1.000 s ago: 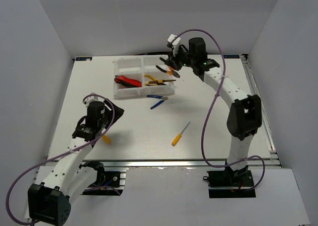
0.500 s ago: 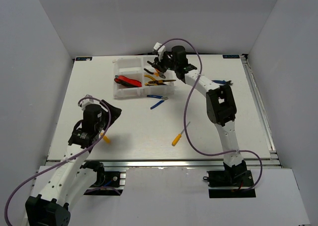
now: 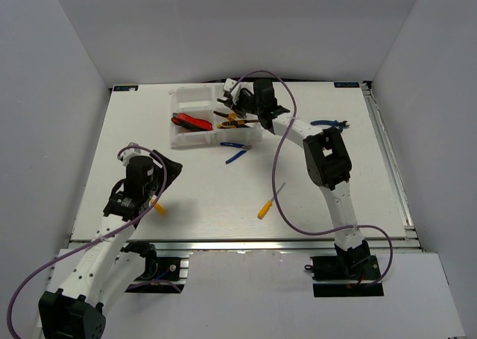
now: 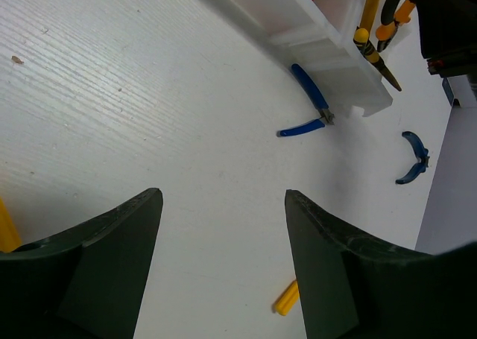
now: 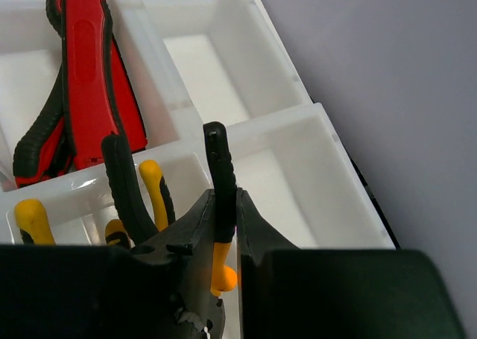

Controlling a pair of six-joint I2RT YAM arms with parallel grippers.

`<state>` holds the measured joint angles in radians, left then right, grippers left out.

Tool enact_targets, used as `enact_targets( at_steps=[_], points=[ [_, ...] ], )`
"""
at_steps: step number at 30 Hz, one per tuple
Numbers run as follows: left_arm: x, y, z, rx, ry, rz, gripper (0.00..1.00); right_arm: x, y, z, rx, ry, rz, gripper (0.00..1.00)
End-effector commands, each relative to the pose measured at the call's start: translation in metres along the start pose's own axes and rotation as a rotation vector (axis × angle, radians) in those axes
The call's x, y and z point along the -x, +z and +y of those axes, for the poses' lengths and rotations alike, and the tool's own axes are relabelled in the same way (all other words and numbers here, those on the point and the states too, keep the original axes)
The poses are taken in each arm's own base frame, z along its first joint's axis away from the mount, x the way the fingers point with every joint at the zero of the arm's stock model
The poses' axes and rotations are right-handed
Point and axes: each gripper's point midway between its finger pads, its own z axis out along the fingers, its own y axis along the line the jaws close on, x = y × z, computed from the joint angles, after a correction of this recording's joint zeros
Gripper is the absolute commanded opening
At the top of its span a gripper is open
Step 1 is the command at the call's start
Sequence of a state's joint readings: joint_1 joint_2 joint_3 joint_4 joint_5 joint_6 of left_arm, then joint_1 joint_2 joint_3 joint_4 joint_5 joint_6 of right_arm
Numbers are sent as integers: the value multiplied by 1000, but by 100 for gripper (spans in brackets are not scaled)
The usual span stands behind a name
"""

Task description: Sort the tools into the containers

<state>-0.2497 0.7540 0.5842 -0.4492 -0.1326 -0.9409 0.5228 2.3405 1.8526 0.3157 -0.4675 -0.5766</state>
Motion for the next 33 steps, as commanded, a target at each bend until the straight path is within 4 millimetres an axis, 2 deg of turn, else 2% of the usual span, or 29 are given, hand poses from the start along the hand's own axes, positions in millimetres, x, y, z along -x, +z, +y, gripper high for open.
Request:
enact_targets(
  at_steps=[1, 2, 4, 5, 6, 7, 8, 9, 11, 12, 13, 14, 15, 16, 17, 18, 19, 20, 21, 23, 24, 25, 26, 27, 29, 30, 33],
  points=[
    [6, -2, -2, 2, -1, -19, 78, 26, 1, -23, -75, -120, -68, 22],
    [6, -2, -1, 5, 0, -17, 78, 25, 0, -26, -87, -120, -62, 37],
    [8, -2, -3, 3, 4, -22, 78, 33, -6, -27, -96, -108, -71, 59],
    [8, -2, -2, 5, 4, -22, 78, 37, -10, -26, -97, -106, -78, 76],
    [8, -2, -3, 4, 5, -23, 78, 55, -18, -31, -113, -123, -107, 82],
    [8, -2, -2, 5, 7, -25, 78, 51, -22, -24, -103, -110, -99, 87],
    [11, -3, -1, 12, 8, -34, 78, 57, -26, -25, -101, -96, -107, 89],
    [11, -3, 0, 20, 10, -38, 78, 72, -33, -28, -108, -100, -122, 89],
    [15, -3, 5, 49, 14, -54, 78, 78, -41, -29, -93, -69, -86, 89],
    [16, -3, 8, 72, 18, -56, 78, 95, -51, -33, -98, -62, -86, 89],
    [14, -3, 14, 103, 28, -51, 77, 87, -58, -26, -57, -10, -28, 89],
    [21, -4, 15, 121, 31, -73, 74, 106, -66, -17, 33, 3, -62, 89],
    [22, -4, 18, 142, 45, -73, 67, 123, -80, -9, 111, 14, -81, 89],
    [22, -5, 23, 170, 55, -70, 59, 113, -100, 7, 214, 97, -28, 89],
    [27, -6, 24, 188, 60, -89, 47, 124, -117, 32, 355, 141, -89, 87],
    [26, -7, 29, 216, 71, -81, 17, 139, -140, 36, 390, 153, -114, 84],
    [27, -8, 31, 233, 74, -83, 3, 138, -152, 49, 429, 186, -109, 79],
    [28, -9, 34, 251, 79, -83, 0, 119, -168, 81, 513, 285, -60, 77],
    [31, -11, 36, 270, 82, -93, 0, 128, -187, 91, 533, 203, -79, 74],
    [27, -12, 45, 313, 84, -79, 0, 112, -216, 129, 613, 260, -21, 70],
    [26, -13, 52, 341, 86, -79, 8, 101, -236, 152, 638, 288, 13, 69],
    [22, -12, 60, 378, 79, -65, 37, 94, -246, 164, 654, 276, 25, 68],
    [19, -12, 65, 397, 78, -54, 48, 89, -256, 175, 663, 287, 44, 69],
    [15, -10, 71, 415, 77, -45, 55, 80, -273, 195, 673, 306, 70, 70],
    [8, -6, 80, 444, 73, -19, 71, 69, -286, 207, 653, 306, 106, 88],
    [6, -4, 83, 455, 78, -9, 72, 66, -294, 214, 632, 293, 107, 89],
    [3, 1, 91, 497, 98, 19, 75, 62, -307, 215, 591, 312, 135, 89]
  ],
)
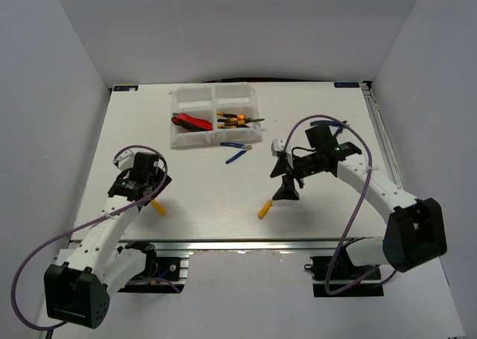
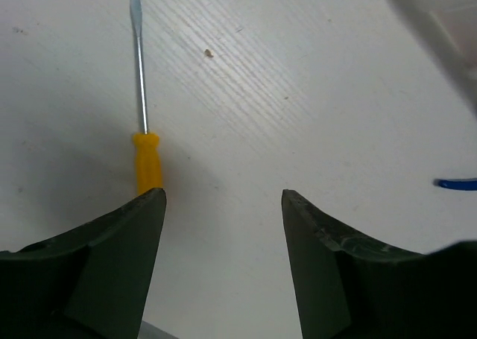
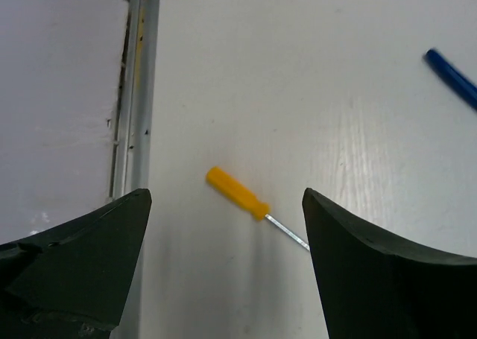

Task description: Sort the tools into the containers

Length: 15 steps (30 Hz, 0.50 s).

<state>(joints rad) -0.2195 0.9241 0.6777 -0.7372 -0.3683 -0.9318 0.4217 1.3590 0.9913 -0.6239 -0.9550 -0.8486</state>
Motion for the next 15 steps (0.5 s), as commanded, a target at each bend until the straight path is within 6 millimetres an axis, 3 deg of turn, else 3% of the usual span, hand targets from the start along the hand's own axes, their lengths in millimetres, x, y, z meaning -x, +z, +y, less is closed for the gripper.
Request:
enact_targets(
  at_steps=[1, 9, 15],
  points=[
    [0, 6, 11, 64, 23, 10, 75, 4, -18, 2, -60, -28, -17, 89],
    [-6, 19, 35, 226, 44, 67, 75, -15, -32, -12, -136, 9, 18, 88],
    [-6, 26, 30, 216, 48, 73, 73, -11, -30, -17, -143, 22, 0, 88]
  ],
)
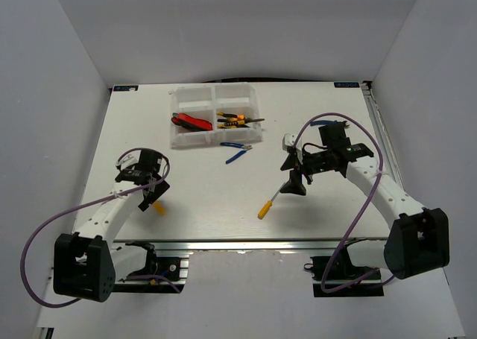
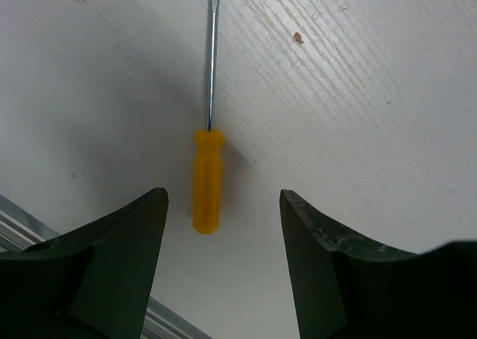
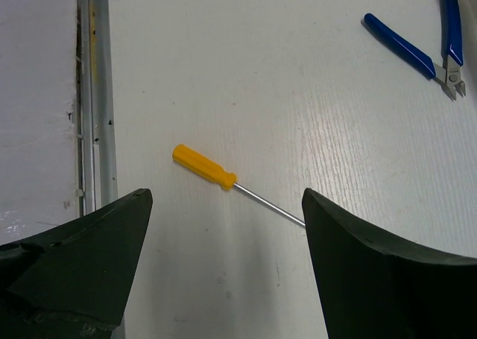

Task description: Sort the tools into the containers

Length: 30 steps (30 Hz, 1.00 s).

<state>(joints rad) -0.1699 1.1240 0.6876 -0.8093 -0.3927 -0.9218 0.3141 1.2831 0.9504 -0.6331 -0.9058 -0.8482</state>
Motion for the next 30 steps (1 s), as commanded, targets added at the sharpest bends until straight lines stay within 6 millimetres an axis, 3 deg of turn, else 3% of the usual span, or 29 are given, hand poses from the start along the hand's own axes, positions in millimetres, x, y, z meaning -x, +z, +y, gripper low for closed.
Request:
enact_targets(
  at_steps=[1, 9, 15, 26, 30],
  points=[
    [14, -2, -9, -9, -11, -31, 72, 2, 1, -4, -8, -4, -16, 88],
    [5, 14, -14, -25, 31, 9, 65, 3, 1, -7, -10, 5, -17, 88],
    [-7, 25, -7, -14, 54, 42, 54, 2, 0, -10, -15, 10, -18, 88],
    [-15, 30, 8, 32, 65, 49, 54, 3, -1, -14, -18, 25, -22, 88],
    [-27, 41, 11, 41, 76, 81, 52, 4, -1, -16, -21, 25, -24, 88]
  ],
)
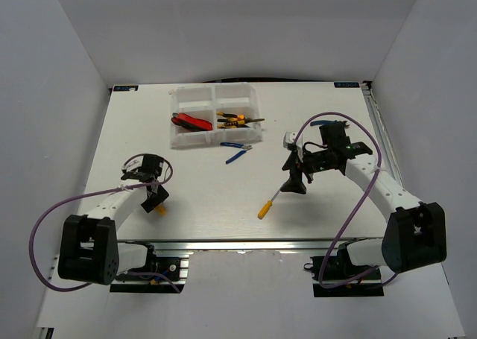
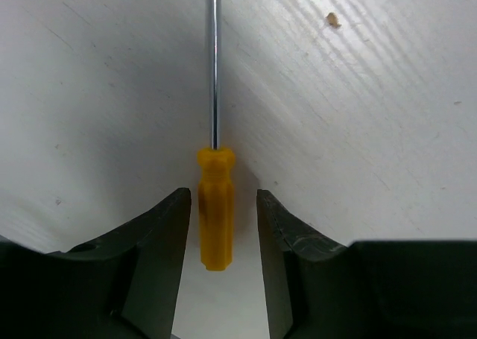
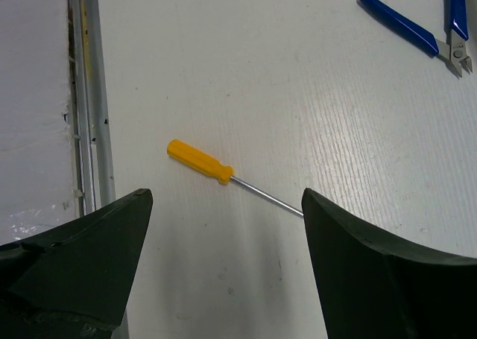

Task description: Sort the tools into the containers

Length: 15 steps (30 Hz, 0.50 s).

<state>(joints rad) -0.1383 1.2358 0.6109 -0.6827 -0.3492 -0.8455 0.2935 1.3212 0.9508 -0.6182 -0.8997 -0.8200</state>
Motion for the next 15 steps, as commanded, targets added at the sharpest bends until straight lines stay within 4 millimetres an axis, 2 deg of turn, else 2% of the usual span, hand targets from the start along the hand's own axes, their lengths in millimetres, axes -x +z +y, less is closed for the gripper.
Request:
enact_targets(
  at_steps=[1, 8, 9, 11, 12, 14, 15],
  points=[
    [-8, 11, 4, 11, 8, 16, 51, 13, -3, -7, -11, -28, -33, 88],
    [-14, 20, 9, 20, 25, 24, 36, 10, -7, -8, -26, -21, -31, 88],
    [-12, 19, 6, 3, 22, 18, 25, 10, -8, -8, -28, -21, -31, 88],
    [-12, 17, 1, -28, 17, 19, 16, 9, -9, -9, -32, -17, -31, 88],
    [-9, 13, -3, -53, 13, 8, 7, 8, -10, -9, -35, -15, -29, 88],
    [-1, 5, -14, -102, 7, -7, 0, 7, -12, -10, -43, -12, -29, 87],
    [9, -3, -22, -145, 5, -36, 0, 8, -13, -9, -44, -13, -31, 87]
  ],
)
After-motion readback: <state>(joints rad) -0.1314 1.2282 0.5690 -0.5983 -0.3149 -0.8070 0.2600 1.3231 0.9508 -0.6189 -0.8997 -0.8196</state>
